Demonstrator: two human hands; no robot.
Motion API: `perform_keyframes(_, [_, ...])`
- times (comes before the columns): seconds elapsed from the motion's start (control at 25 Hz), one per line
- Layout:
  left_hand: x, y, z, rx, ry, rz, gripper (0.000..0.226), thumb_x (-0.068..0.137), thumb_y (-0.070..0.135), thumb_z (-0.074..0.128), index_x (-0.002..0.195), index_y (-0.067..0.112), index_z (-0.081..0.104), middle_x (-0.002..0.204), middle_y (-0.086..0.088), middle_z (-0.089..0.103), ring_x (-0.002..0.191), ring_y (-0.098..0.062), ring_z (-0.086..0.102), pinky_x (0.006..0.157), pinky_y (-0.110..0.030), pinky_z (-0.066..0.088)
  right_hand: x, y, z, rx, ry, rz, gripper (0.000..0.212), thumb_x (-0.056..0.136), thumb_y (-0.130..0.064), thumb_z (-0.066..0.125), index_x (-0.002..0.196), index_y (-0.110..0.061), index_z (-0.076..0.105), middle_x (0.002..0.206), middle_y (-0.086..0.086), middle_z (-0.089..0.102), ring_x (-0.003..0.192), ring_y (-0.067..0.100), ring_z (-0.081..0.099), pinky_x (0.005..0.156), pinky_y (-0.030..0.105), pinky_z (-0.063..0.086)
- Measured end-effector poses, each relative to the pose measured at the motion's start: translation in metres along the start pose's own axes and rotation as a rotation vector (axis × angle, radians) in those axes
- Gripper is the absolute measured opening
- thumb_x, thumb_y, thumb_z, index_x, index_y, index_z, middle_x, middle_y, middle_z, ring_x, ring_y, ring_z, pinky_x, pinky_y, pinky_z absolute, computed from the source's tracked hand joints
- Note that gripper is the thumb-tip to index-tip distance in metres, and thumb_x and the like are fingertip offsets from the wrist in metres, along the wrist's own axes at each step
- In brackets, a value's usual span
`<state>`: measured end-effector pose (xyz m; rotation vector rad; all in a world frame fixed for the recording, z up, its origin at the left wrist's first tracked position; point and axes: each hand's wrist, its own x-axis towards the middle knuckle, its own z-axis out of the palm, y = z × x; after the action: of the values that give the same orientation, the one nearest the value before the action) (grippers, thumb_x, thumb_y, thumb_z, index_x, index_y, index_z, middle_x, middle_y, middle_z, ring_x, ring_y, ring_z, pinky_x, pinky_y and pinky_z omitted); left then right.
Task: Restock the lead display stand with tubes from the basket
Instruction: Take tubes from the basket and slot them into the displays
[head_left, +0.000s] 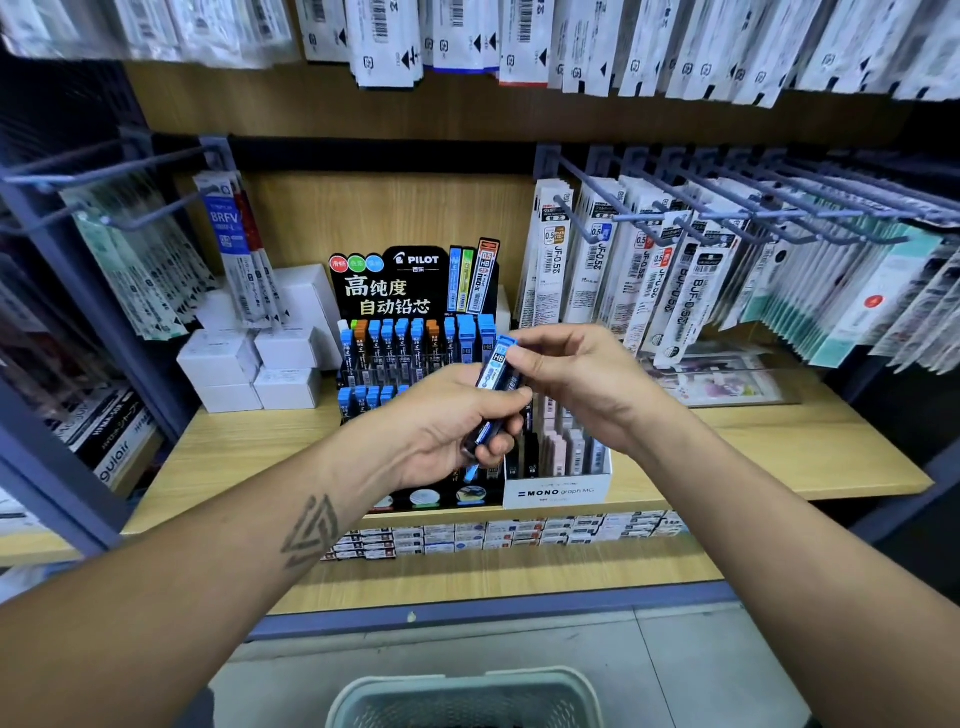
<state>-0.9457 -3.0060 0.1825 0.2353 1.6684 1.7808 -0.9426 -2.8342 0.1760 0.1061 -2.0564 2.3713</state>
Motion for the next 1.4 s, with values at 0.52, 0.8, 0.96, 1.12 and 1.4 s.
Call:
perform_keyframes(0.52, [-0.004,0.007,-0.015,0.003,0.121,0.002,0.013,0.098,0.006,0.058,0.111,0.001,0.059,0.074,-0.016,0.064,0.047,-0.015,0.047,0.040,-0.020,0.032,0.003,-0.001,-0.010,-0.020,0.136,-0.052,0.032,0.076,0.010,0.075,0.107,0.002,0.072,0.083,0.011,0.068,0.077,0.016,0.067,0.073,0.023,0.056])
perform_keyframes(0.8, [-0.004,0.009,-0.015,-0.016,0.136,0.051,0.005,0.098,0.003,0.058,0.099,0.006,0.062,0.092,-0.023,0.070,0.047,-0.016,0.049,0.041,-0.022,0.032,0.003,0.003,0.007,-0.137,0.056,-0.114,0.032,0.075,0.015,0.074,0.104,0.003,0.071,0.088,0.014,0.073,0.084,0.021,0.070,0.082,0.028,0.057])
perform_keyframes(0.96, [-0.004,0.011,-0.022,-0.025,0.235,0.083,0.007,0.098,0.003,0.057,0.103,0.004,0.061,0.088,-0.021,0.070,0.048,-0.016,0.050,0.042,-0.023,0.034,0.003,-0.006,-0.001,-0.237,0.141,-0.123,0.021,0.081,0.009,0.073,0.099,-0.001,0.073,0.092,0.016,0.075,0.083,0.018,0.070,0.077,0.026,0.058])
perform_keyframes(1.12, [-0.012,0.018,-0.029,0.006,0.249,0.094,0.012,0.097,0.006,0.058,0.107,0.001,0.062,0.073,-0.011,0.063,0.051,-0.015,0.051,0.043,-0.023,0.037,-0.006,-0.009,-0.014,-0.367,0.240,-0.091,0.017,0.085,0.008,0.069,0.085,-0.008,0.074,0.075,0.008,0.075,0.066,0.015,0.065,0.063,0.025,0.053])
perform_keyframes(1.4, [-0.039,-0.040,0.009,0.350,-0.080,-0.097,0.002,0.099,0.008,0.057,0.100,0.007,0.058,0.065,-0.008,0.054,0.047,-0.017,0.044,0.040,-0.021,0.029,-0.074,0.046,-0.047,-0.800,-0.352,0.483,0.014,0.084,0.007,0.067,0.095,0.001,0.074,0.085,0.019,0.075,0.066,0.020,0.070,0.059,0.027,0.056])
